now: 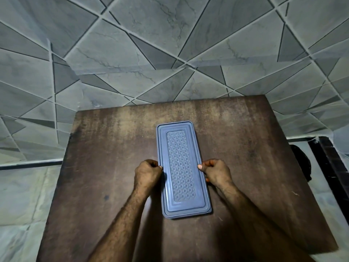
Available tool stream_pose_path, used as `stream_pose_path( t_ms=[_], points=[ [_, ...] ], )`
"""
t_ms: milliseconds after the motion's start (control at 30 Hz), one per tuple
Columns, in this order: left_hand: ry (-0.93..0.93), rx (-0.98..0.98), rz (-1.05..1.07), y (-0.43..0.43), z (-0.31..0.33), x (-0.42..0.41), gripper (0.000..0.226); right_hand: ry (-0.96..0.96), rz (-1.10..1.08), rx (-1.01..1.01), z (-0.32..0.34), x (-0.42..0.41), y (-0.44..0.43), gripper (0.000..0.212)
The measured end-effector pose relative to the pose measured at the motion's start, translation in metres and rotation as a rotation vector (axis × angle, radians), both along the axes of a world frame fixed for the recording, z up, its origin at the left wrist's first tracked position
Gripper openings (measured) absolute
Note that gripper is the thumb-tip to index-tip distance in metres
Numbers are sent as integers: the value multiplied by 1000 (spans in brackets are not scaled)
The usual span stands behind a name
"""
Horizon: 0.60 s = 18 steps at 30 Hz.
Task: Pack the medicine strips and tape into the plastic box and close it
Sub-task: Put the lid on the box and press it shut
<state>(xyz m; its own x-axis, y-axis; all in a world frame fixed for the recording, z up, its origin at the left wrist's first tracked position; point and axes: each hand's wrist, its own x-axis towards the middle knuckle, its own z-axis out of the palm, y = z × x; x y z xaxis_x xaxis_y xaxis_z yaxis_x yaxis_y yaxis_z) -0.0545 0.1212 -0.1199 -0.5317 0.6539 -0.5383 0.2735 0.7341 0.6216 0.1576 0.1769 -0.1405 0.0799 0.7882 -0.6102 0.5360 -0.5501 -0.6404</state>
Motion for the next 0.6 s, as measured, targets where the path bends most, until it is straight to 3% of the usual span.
stream_pose_path(
  t_ms=[200, 367, 433, 533, 600],
  points=[
    [126, 17, -84, -1, 6, 10, 13, -24, -35, 6, 0, -4, 2, 22],
    [95, 37, -56, 2, 10, 9, 19, -27, -53, 8, 3, -5, 3, 21],
    [31, 26, -12, 0, 3, 5, 25, 43, -81, -37, 6, -4, 4, 18],
    [-224, 50, 83, -2, -6, -6, 6, 185, -113, -124, 11, 0, 9, 14],
    [-334, 91, 125, 7, -5, -12, 9, 229, -125, -120, 12, -1, 20, 16]
  ],
)
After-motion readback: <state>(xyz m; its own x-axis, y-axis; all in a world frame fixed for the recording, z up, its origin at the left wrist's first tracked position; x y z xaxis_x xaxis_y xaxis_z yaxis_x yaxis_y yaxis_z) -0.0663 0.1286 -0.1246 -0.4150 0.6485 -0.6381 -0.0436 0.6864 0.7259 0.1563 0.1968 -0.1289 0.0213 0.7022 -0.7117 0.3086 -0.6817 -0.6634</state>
